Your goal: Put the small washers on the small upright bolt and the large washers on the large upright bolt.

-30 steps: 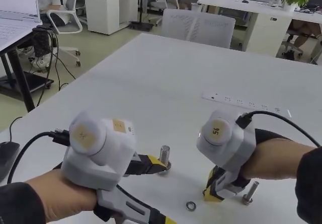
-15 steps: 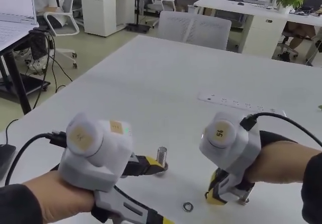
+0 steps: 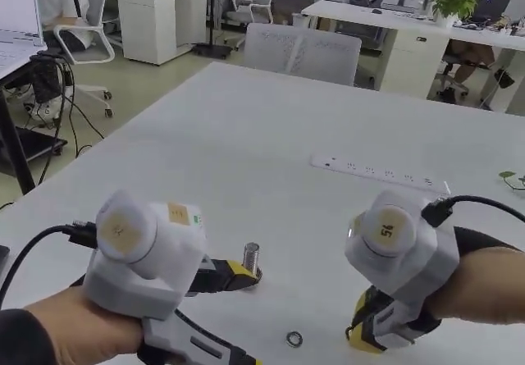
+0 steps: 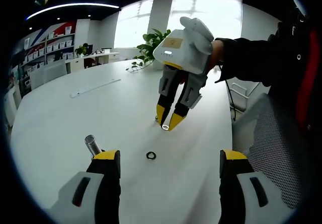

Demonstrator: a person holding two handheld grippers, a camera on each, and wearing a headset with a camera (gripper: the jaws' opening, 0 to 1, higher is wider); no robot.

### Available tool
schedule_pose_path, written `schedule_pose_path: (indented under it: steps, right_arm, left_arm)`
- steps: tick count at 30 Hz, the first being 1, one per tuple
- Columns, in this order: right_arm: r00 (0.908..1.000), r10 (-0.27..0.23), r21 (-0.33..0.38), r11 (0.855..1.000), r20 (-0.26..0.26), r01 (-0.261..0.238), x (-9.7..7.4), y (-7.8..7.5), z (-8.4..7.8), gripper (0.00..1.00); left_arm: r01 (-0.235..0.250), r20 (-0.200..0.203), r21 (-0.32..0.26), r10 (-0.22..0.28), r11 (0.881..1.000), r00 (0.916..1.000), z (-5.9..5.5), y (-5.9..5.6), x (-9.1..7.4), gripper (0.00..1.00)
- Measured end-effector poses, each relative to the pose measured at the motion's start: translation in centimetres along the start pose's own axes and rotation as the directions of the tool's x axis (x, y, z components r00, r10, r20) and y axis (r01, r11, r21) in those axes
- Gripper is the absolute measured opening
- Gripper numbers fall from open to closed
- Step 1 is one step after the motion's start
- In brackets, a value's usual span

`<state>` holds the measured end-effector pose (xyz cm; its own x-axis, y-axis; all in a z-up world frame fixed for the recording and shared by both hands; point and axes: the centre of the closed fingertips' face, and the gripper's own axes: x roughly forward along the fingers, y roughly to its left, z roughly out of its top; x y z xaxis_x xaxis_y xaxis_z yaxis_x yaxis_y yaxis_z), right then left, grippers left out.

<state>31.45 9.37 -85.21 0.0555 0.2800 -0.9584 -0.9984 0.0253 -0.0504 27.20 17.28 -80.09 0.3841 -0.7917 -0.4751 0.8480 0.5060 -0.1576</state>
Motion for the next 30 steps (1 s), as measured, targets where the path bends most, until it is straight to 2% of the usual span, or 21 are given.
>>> schedule_pose_path:
  steps: [7,17,22,30]
  right_arm:
    - [0.9999,-0.009,0.023,1.000,0.007,0.009,-0.7,0.6,-1.0,0.14]
    - [0.9997,-0.025,0.073,0.997,-0.002,0.025,-1.9,0.9,-3.5,0.14]
    - [0.9990,-0.044,0.097,0.994,-0.003,0.044,-2.7,0.3,-4.4,0.14]
    - [0.9971,-0.076,0.109,0.991,0.001,0.076,-4.1,-1.0,-4.8,0.14]
  left_arm:
    - [0.002,0.000,0.001,-0.002,1.000,1.0000,0.0,0.0,0.0,0.81]
    - [0.004,0.001,0.007,-0.004,1.000,1.0000,0.1,-0.1,0.0,0.81]
    - [0.004,0.000,0.009,-0.004,1.000,1.0000,0.1,-0.1,0.0,0.81]
    - [0.003,-0.002,0.009,-0.003,1.000,1.0000,0.1,-0.1,0.1,0.81]
